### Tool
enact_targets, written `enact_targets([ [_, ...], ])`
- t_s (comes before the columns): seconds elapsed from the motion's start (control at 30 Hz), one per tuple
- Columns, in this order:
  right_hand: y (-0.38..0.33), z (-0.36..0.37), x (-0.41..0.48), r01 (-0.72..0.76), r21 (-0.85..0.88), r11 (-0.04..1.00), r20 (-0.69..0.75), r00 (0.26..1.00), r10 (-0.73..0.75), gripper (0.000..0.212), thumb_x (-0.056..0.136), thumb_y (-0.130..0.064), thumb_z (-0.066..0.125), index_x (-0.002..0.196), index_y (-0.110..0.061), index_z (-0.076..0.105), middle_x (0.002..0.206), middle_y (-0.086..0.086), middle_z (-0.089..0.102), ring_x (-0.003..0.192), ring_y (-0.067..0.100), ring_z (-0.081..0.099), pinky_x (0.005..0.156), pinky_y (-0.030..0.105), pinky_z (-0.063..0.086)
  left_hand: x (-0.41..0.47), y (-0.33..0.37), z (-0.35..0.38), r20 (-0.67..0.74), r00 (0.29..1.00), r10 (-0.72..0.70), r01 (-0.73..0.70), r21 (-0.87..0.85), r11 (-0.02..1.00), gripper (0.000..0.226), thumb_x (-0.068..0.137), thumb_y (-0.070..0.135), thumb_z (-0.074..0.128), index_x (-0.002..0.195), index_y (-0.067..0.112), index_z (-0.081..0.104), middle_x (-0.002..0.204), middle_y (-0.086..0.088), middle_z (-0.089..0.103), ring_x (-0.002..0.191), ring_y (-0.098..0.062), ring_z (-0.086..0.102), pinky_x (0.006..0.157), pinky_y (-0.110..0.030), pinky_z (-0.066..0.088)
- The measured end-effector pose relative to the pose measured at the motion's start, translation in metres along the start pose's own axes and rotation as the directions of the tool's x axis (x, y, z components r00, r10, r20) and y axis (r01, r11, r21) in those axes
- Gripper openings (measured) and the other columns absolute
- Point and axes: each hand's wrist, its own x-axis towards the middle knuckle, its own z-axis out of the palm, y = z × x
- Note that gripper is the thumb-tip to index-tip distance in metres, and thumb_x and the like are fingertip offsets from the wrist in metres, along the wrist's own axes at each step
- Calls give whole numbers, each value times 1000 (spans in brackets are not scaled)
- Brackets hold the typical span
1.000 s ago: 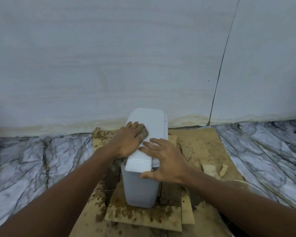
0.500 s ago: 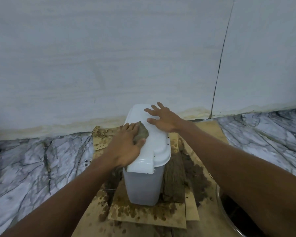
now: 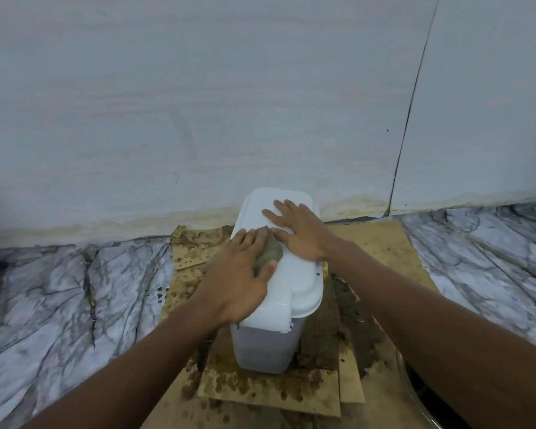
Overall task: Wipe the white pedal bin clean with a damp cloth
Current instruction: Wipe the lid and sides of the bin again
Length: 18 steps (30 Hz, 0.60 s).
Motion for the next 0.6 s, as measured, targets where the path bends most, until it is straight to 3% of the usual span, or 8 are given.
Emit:
enact_targets([
  [0.13, 1, 2, -26, -21, -6, 1000, -42, 999, 21, 54, 108, -43, 28, 159, -34, 14, 169, 2, 0, 156, 19, -7, 126, 38, -6, -26, 19, 6, 16, 997, 71, -72, 49, 996, 66, 106, 49, 27, 161, 24, 0, 168, 5, -4, 153, -8, -12, 118, -23, -16],
  [0.33, -14, 5, -71, -182, -32, 983, -129, 976, 176, 55, 108, -40, 22, 160, -31, 7, 169, 4, -7, 155, 23, -11, 125, 41, -8, -50, 43, 25, 17, 988, 153, -153, 218, 964, 74, 101, 53, 21, 160, 17, -7, 169, -6, -8, 155, -19, -15, 126, -40, -8],
  [0.5, -8, 5, -79, -421, -58, 905, -150, 900, 409, 58, 106, -42, 18, 160, -26, 5, 169, 11, -4, 155, 32, -5, 124, 51, 0, -41, 34, 28, -9, 982, 190, -187, 133, 973, 66, 106, 46, 29, 161, 18, 3, 169, -5, -5, 155, -17, -14, 123, -32, -15],
  [0.6, 11, 0, -74, -504, -16, 863, -92, 861, 501, 60, 106, -47, 16, 160, -24, 3, 168, 13, -6, 155, 34, -5, 124, 52, 0, -27, 34, 33, -24, 990, 138, -137, 50, 989, 66, 106, 47, 29, 161, 20, 6, 170, -3, -5, 154, -15, -16, 125, -36, -12],
])
